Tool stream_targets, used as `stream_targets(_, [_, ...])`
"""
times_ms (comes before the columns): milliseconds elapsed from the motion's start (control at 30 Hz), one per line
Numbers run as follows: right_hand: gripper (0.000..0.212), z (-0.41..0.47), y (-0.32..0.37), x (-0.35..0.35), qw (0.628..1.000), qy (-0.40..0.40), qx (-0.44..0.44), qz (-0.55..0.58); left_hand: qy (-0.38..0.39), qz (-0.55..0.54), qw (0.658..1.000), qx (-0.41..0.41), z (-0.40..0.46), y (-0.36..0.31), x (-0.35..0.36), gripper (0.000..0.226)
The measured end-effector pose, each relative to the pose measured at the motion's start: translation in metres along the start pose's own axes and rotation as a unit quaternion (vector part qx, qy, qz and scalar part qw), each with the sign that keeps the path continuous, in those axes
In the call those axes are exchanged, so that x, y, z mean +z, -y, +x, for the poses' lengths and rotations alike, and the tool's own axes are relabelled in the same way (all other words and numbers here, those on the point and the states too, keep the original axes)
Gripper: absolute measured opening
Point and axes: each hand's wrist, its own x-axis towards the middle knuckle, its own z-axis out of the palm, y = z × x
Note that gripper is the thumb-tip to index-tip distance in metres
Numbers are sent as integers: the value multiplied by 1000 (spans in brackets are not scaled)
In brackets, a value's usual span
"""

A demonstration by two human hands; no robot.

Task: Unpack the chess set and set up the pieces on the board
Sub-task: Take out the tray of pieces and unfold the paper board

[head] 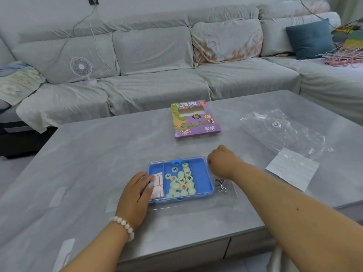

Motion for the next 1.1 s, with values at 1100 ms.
stream_targets(1100, [31, 64, -38, -11, 901, -59, 155, 402, -20, 8, 1000, 11, 2, 7, 5, 56])
